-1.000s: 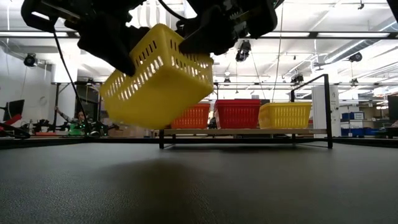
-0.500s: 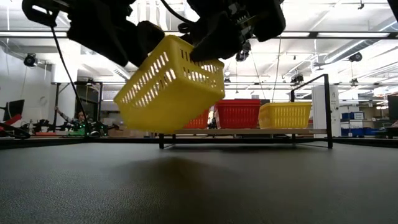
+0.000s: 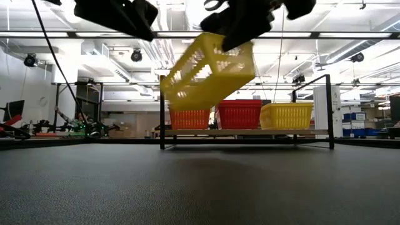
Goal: Stack baskets on shelf by color
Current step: Stack the yellow basket on top of the yellow basket on the shelf
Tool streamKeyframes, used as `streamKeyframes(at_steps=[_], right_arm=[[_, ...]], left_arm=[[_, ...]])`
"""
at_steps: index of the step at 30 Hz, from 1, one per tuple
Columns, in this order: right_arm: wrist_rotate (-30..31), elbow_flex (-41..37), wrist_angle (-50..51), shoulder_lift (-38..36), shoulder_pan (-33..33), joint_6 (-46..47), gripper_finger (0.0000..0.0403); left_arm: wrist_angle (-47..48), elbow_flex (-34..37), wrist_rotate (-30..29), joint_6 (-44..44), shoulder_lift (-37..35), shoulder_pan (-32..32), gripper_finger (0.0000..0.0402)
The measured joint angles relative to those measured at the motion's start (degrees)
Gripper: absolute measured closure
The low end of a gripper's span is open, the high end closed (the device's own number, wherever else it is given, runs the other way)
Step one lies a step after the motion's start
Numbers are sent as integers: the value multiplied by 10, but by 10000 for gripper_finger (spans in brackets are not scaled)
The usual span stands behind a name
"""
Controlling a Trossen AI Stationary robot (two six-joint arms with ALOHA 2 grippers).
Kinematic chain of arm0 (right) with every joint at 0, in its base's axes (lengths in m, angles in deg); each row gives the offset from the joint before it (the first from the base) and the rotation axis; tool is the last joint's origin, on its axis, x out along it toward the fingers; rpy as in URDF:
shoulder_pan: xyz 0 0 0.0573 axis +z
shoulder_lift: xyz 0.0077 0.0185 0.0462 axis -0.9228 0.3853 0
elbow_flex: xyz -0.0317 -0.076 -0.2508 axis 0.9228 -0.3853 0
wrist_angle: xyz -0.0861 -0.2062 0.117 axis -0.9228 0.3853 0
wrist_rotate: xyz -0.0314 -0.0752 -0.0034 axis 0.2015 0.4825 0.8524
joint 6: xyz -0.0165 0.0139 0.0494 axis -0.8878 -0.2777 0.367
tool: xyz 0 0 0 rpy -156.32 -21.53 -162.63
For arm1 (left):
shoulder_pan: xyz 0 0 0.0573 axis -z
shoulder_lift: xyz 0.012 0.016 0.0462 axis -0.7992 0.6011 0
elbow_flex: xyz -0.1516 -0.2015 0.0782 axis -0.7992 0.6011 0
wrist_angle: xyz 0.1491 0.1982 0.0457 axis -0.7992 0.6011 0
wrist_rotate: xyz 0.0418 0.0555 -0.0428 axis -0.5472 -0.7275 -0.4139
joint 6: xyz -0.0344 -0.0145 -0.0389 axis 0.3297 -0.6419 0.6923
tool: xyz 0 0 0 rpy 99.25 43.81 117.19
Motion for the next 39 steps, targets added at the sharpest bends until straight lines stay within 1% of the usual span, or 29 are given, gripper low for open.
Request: streamKeyframes(at_steps=[4, 9, 17, 20, 22, 29, 32, 36, 39], right_arm=[[57, -5, 40, -42, 5, 35, 394], [115, -41, 40, -106, 4, 46, 394], [239, -99, 1, -210, -1, 41, 394], [285, -134, -18, -245, -7, 36, 394], [304, -164, -31, -269, -16, 31, 394], [307, -268, -85, -361, -88, 19, 394], [281, -310, -110, -396, -133, 12, 394], [211, -362, -145, -424, -202, 9, 394], [195, -391, -160, -428, -245, 8, 394]], left_arm=[[-12, 1, -22, -3, -16, 0, 242], [-14, 7, -26, -17, -31, 1, 242], [-17, 7, -36, -16, -35, 1, 242], [-17, 7, -39, -16, -34, 1, 242], [-20, 7, -41, -16, -34, 0, 242], [-24, 8, -49, -14, -34, 0, 242], [-25, 8, -49, -13, -34, -1, 242], [-28, 8, -51, -13, -34, -2, 242], [-28, 8, -54, -13, -34, -2, 242]])
